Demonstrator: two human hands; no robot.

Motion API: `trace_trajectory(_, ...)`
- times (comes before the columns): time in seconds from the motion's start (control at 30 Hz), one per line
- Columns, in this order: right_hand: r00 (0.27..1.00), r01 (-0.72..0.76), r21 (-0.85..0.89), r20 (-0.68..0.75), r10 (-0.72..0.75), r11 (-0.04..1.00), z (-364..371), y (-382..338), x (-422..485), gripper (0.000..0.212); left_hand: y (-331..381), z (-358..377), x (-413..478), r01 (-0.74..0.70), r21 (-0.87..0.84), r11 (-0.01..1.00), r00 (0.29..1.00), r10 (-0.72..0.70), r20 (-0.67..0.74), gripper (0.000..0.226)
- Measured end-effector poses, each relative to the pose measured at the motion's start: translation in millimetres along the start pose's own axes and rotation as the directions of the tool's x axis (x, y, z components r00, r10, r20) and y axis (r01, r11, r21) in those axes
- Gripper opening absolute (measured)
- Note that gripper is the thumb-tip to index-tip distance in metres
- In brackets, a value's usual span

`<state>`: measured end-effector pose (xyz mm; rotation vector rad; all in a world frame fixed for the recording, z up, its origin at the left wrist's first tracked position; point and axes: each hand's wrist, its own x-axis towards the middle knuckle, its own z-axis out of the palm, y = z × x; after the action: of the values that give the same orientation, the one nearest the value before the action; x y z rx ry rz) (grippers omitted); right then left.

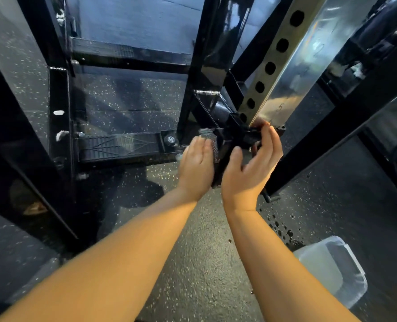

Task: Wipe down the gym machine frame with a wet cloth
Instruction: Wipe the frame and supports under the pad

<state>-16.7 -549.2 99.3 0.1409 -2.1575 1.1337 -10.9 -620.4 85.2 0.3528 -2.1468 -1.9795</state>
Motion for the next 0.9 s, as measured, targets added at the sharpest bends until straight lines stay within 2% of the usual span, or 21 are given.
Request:
trace_trajectory(0.1,0.999,-0.001,-0.017,0.048,0.002,1.0,1,1,-5,0.061,-5,-4,2,0.078,-0.03,0.997,0.996,-0.077,0.037,0.026)
trace_trajectory(0.17,0.996,-0.035,-0.024,0.085,0.037,0.999,2,-1,-11,0.067,-16,-8,4,0.178,-0.089,0.98,0.984,-0.175,0.043,0.041)
trace_trajectory(0.27,0.977,-0.112,-0.013,0.183,0.112,0.994,0,-5,-23,0.074,-45,-13,-13,0.441,-0.211,0.873,0.897,-0.423,0.124,0.043)
trace_trajectory(0.33,0.957,-0.148,-0.017,0.249,0.147,0.989,-3,-5,-29,0.075,-54,-10,-24,0.515,-0.268,0.814,0.856,-0.507,0.103,0.043)
trace_trajectory(0.43,0.965,-0.113,-0.055,0.231,0.123,0.992,-6,-10,-29,0.07,-55,-5,-23,0.38,-0.169,0.909,0.914,-0.397,-0.079,0.036)
trace_trajectory(0.5,0.982,0.018,-0.06,0.191,-0.006,0.998,-6,-15,-28,0.063,-56,-7,-19,0.253,-0.055,0.966,0.949,-0.258,-0.183,0.034)
trace_trajectory(0.57,0.971,0.132,-0.045,0.208,-0.12,0.99,-6,-17,-28,0.056,-52,-13,-14,0.155,0.023,0.988,0.951,-0.143,-0.273,0.039)
trace_trajectory(0.63,0.955,0.208,-0.024,0.222,-0.198,0.978,-6,-17,-25,0.05,-33,-25,-2,0.061,0.047,0.997,0.938,-0.042,-0.343,0.032)
trace_trajectory(0.7,0.947,0.239,0.021,0.216,-0.238,0.971,-7,-20,-18,0.044,-3,-37,14,0.002,-0.067,0.998,0.949,-0.023,-0.314,0.013)
trace_trajectory(0.77,0.947,0.175,0.086,0.259,-0.192,0.981,-6,-30,-14,0.042,30,-48,25,0.021,-0.298,0.954,0.979,-0.08,-0.187,0.014)
trace_trajectory(0.83,0.933,-0.031,0.158,0.359,-0.028,0.987,0,-46,-13,0.046,54,-58,28,0.103,-0.546,0.831,0.985,-0.163,-0.062,0.024)
trace_trajectory(0.9,0.881,-0.254,0.193,0.45,0.145,0.948,3,-62,-10,0.057,66,-69,31,0.168,-0.737,0.655,0.978,-0.206,0.04,0.026)
